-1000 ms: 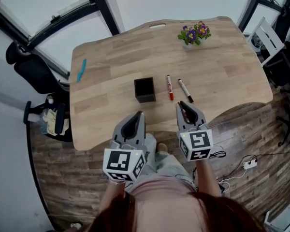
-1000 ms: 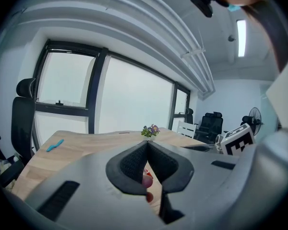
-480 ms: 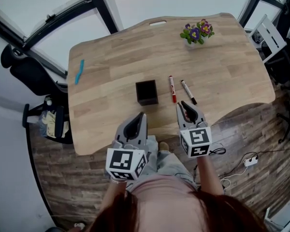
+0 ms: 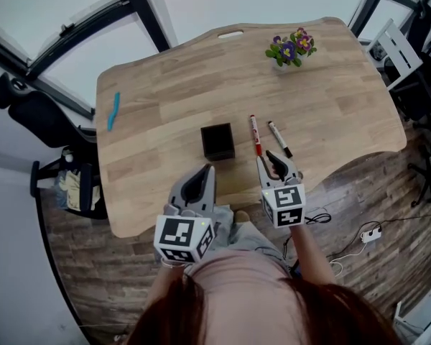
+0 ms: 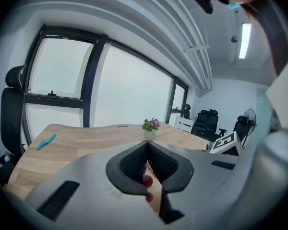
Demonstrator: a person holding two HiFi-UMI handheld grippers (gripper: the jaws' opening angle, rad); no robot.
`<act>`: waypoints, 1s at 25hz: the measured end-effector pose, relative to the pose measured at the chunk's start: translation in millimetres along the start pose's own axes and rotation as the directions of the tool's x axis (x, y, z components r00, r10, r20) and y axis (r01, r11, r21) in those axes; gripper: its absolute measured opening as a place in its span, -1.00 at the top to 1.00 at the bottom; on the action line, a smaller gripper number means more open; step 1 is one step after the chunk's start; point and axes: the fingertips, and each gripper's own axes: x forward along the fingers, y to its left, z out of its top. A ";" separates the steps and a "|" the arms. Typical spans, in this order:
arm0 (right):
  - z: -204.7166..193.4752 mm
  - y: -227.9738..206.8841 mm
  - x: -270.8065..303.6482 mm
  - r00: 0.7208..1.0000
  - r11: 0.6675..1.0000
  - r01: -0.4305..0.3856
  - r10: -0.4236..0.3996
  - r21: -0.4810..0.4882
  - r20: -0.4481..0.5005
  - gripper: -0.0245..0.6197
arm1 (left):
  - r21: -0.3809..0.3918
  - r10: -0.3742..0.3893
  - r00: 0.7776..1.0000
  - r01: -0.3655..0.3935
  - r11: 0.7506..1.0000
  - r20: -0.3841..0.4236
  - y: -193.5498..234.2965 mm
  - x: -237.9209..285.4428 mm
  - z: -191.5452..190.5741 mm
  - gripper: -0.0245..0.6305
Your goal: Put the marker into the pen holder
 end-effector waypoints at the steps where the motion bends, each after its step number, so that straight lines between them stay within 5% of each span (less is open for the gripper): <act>1: -4.0 0.2 2.6 1.000 1.000 0.001 -0.001 0.000 -0.012 0.75 | 0.000 -0.002 1.000 0.002 1.000 0.001 2.2 2.2 1.2 0.93; 25: -85.1 -19.4 63.0 0.973 0.993 0.113 -0.103 0.039 -0.205 0.71 | 0.020 -0.058 0.998 0.057 0.998 0.023 39.8 26.2 24.7 0.93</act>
